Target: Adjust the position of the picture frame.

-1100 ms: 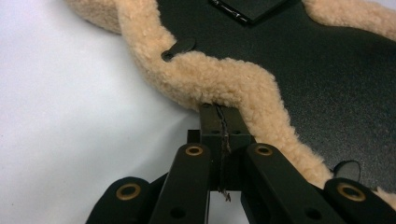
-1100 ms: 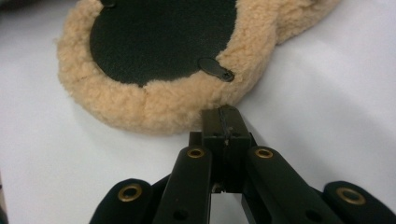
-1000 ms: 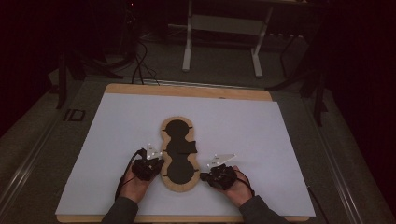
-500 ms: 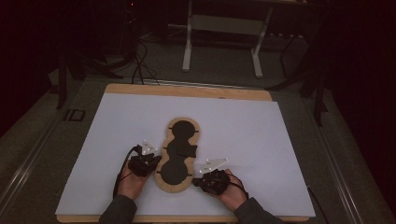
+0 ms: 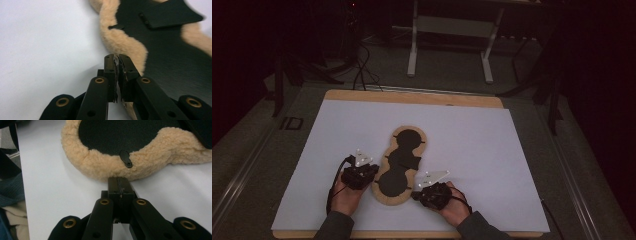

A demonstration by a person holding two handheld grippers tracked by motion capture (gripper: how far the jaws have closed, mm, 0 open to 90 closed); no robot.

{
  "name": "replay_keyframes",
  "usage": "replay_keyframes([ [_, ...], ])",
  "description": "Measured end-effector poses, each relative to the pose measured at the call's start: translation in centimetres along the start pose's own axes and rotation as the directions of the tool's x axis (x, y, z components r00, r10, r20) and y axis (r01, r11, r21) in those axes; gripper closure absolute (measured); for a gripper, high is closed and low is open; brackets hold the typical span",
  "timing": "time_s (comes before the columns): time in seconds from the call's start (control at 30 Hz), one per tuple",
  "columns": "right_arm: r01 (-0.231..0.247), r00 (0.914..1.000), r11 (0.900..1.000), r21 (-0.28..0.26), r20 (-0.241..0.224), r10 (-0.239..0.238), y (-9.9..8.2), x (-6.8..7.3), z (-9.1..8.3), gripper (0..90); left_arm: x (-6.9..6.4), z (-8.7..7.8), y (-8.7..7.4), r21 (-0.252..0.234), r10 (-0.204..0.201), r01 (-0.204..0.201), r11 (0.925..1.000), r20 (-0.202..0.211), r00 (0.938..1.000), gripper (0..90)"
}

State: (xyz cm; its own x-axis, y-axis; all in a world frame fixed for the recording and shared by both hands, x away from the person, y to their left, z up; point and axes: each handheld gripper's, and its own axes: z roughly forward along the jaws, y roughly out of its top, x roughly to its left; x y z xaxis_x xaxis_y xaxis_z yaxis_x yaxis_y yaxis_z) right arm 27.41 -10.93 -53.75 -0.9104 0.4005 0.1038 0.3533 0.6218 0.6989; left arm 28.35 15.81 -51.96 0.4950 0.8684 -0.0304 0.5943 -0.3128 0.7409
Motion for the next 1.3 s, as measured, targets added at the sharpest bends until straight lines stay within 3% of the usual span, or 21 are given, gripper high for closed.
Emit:
replay_keyframes([
  [0.2,0.017,0.9999,0.9998,0.010,-0.003,-0.017,0.5,0.1,0.3,90.0,-0.6,-1.5,-0.4,-0.030,0.008,-0.006,0.9995,0.067,0.9977,87.0],
  [0.43,0.025,0.9995,0.9996,0.009,-0.020,-0.025,1.6,0.2,1.5,90.0,-1.0,-2.0,-0.7,-0.029,0.026,-0.023,0.9993,0.093,0.9954,89.3],
  [0.67,0.016,0.9993,0.9999,-0.001,-0.035,-0.016,2.7,0.2,2.9,90.0,-1.1,-2.7,-1.1,-0.029,0.034,-0.032,0.9991,0.096,0.9947,89.5],
  [0.8,-0.003,0.9989,0.9999,-0.016,-0.047,0.002,3.2,0.1,3.6,90.0,-0.9,-3.0,-1.3,-0.036,0.018,-0.014,0.9993,0.097,0.9951,89.5],
  [1.3,-0.026,0.9996,0.9992,-0.032,-0.012,0.025,5.4,0.2,6.0,90.0,-0.9,-2.9,-1.8,-0.003,0.022,-0.022,0.9997,0.076,0.9968,89.5],
])
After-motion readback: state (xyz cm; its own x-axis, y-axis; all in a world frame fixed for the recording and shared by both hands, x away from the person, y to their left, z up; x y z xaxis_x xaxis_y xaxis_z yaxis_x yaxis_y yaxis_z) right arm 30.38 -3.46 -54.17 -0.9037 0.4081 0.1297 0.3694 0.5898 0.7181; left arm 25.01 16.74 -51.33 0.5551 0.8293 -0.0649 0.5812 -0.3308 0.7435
